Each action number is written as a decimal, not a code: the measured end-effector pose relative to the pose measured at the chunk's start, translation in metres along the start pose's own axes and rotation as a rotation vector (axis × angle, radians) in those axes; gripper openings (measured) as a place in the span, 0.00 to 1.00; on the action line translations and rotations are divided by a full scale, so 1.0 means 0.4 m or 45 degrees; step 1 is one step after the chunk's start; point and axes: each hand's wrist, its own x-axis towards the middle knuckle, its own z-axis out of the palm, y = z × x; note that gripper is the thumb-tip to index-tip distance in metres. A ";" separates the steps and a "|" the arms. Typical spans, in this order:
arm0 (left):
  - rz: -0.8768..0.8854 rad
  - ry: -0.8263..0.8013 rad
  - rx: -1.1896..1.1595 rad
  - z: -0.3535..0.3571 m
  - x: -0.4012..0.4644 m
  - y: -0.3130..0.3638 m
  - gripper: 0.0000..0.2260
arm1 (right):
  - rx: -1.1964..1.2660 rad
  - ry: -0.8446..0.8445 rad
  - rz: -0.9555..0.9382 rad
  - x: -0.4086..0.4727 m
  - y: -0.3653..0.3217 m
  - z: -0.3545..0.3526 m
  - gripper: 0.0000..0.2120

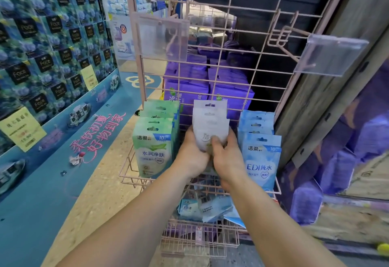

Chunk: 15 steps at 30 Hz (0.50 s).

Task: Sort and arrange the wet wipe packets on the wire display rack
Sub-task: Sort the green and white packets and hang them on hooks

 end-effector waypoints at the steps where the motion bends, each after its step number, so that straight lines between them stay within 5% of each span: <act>1: -0.047 -0.047 -0.007 -0.002 -0.004 -0.001 0.28 | 0.026 -0.006 0.029 0.002 0.004 0.000 0.23; 6: -0.194 -0.078 0.189 -0.007 0.009 -0.017 0.31 | 0.019 -0.092 0.167 -0.003 0.009 -0.009 0.22; 10: -0.105 -0.036 0.245 -0.026 -0.044 0.021 0.37 | 0.126 -0.140 0.246 -0.036 0.003 -0.040 0.17; 15: 0.067 -0.214 0.077 -0.110 -0.175 0.046 0.25 | 0.067 -0.074 -0.059 -0.158 0.005 -0.083 0.20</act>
